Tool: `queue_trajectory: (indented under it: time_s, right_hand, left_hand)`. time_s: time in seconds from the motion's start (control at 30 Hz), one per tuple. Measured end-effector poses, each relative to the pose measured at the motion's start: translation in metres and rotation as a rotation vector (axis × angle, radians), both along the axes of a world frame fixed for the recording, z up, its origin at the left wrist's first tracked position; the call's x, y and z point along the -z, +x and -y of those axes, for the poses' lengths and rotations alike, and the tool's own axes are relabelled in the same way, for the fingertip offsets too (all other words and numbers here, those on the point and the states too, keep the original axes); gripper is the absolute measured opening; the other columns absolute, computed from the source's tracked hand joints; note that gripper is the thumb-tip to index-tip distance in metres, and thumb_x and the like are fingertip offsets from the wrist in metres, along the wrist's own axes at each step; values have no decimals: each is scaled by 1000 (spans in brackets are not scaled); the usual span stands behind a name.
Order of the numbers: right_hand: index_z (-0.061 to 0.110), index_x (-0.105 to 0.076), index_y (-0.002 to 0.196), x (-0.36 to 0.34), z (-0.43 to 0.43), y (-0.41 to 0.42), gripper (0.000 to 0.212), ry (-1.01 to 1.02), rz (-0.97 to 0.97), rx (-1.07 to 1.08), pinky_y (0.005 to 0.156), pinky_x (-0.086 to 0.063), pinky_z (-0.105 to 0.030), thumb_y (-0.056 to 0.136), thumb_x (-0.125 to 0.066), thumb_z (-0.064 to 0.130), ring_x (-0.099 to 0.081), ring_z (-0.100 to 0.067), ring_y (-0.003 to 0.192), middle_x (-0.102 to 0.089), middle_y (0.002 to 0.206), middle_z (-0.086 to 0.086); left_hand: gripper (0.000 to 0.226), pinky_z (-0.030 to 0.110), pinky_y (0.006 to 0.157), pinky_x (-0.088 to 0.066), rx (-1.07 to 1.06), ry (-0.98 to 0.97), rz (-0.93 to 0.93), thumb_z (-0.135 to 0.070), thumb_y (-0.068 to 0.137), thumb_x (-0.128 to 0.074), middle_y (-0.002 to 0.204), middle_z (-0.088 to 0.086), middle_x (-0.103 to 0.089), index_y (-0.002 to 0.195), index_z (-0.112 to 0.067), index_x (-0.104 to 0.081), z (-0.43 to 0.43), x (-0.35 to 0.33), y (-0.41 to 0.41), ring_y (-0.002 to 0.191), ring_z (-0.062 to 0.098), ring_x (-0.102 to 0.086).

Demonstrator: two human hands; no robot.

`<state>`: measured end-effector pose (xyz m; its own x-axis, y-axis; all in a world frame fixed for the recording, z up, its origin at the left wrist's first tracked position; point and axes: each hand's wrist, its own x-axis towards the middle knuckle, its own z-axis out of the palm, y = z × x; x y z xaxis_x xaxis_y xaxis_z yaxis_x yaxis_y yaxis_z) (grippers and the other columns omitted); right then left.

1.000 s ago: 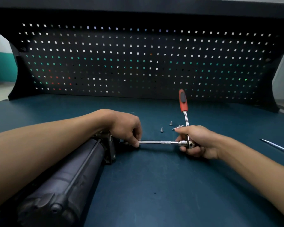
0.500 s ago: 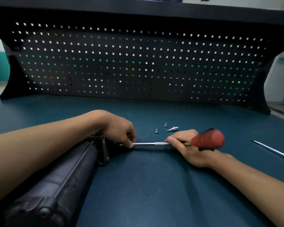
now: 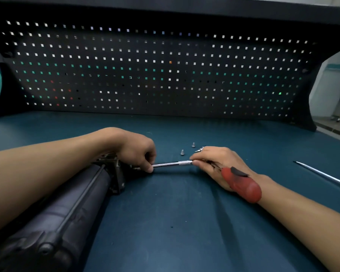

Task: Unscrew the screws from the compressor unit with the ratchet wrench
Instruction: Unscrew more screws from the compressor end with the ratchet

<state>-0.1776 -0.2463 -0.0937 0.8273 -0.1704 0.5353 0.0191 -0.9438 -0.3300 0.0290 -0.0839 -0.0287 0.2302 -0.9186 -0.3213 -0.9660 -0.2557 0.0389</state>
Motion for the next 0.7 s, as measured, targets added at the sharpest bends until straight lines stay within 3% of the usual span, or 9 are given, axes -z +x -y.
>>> queue_trajectory:
  time_s: [0.07, 0.17, 0.27, 0.33, 0.47, 0.6, 0.7]
  right_hand:
    - [21, -75, 105, -2, -1, -1, 18, -166, -4, 39, 72, -49, -40, 96, -64, 32, -61, -18, 85, -67, 88, 2]
    - [20, -75, 101, 1, 2, 1, 17, -98, 0, 62, 72, -49, -39, 97, -63, 32, -60, -18, 83, -66, 85, 2]
    - [6, -68, 84, 6, 2, 5, 44, 144, -104, 52, 68, -43, -33, 101, -50, 42, -56, -20, 71, -61, 74, -9]
    - [9, -70, 81, 2, -1, 7, 57, 433, -137, 63, 59, -40, -24, 97, -43, 57, -52, -11, 56, -63, 65, -6]
    - [9, -71, 82, -8, -1, 17, 60, 791, -231, 197, 37, -30, -20, 100, -43, 58, -42, -15, 36, -66, 59, -11]
    - [3, -65, 91, -14, 1, 18, 48, 1021, -396, 203, 32, -18, -17, 100, -50, 49, -34, -14, 31, -63, 58, -14]
    - [6, -61, 91, -19, 6, 17, 38, 1080, -475, 148, 30, -15, -17, 99, -54, 42, -31, -12, 30, -61, 58, -14]
  left_hand:
    - [11, 21, 62, -45, -1, -6, -4, -35, 90, -70, 79, -11, -67, 88, -24, -66, 0, 0, 1, 69, 6, -59]
    - [12, 22, 63, -45, 3, -6, -9, -35, 90, -71, 78, -11, -67, 85, -26, -64, -1, 0, 2, 69, 6, -59]
    - [12, 24, 65, -46, 9, -4, -22, -34, 90, -72, 77, -11, -67, 86, -26, -65, 0, 1, 0, 68, 7, -60]
    - [12, 24, 64, -46, 12, -5, -22, -34, 89, -72, 75, -12, -66, 85, -26, -65, 0, 0, 0, 68, 7, -59]
    - [13, 22, 62, -45, 23, -6, -18, -34, 88, -73, 77, -11, -67, 83, -27, -63, -2, -2, 0, 68, 7, -59]
    - [13, 20, 61, -45, 12, 0, -39, -34, 88, -73, 79, -10, -68, 85, -26, -64, -5, 1, 0, 70, 9, -61]
    - [15, 24, 65, -48, -3, -5, -62, -35, 87, -75, 81, -8, -69, 83, -26, -64, -4, 1, 1, 74, 13, -64]
